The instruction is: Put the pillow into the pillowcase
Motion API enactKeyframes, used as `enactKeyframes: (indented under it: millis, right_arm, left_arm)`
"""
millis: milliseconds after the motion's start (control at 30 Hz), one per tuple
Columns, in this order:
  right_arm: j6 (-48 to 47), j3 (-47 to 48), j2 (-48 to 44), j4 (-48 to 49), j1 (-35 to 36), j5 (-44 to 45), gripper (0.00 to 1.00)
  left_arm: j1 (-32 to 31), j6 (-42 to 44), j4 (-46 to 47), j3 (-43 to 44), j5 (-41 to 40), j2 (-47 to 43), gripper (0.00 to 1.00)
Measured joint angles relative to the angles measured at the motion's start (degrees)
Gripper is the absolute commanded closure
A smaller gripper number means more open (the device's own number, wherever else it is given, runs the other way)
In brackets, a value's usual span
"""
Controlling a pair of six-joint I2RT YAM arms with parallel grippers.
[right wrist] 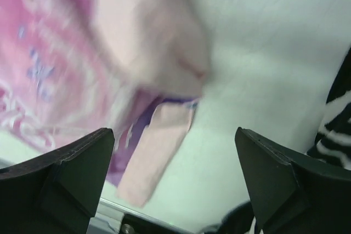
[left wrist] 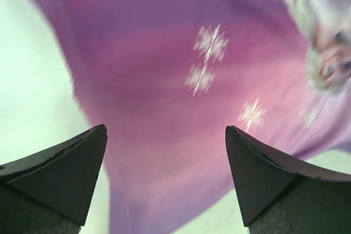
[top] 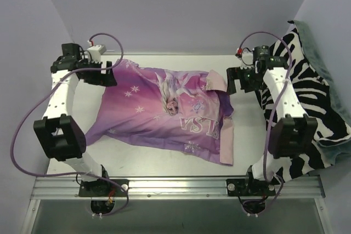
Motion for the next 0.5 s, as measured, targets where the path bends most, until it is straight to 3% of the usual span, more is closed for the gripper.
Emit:
enactKeyframes:
  millis: [200,400,500]
  right_arm:
    - [-6.25,-16.85,-17.31,-3.41,12.96,3.96,0.0]
    - [-7.74,-35.93,-18.88,-3.3,22.71,9.79,0.0]
    - [-7.63,-38.62,-18.95,-1.9,24.94,10.97,0.0]
  left_arm:
    - [7.82,17.77,-15.5,-7.02,-1.75,-8.48,0.03]
    - [15.56,30.97,-23.41,-19.34,-3.45,-10.45,0.03]
    - [15.96,34.67,-22.99,-25.46,-4.39,-11.37,0.03]
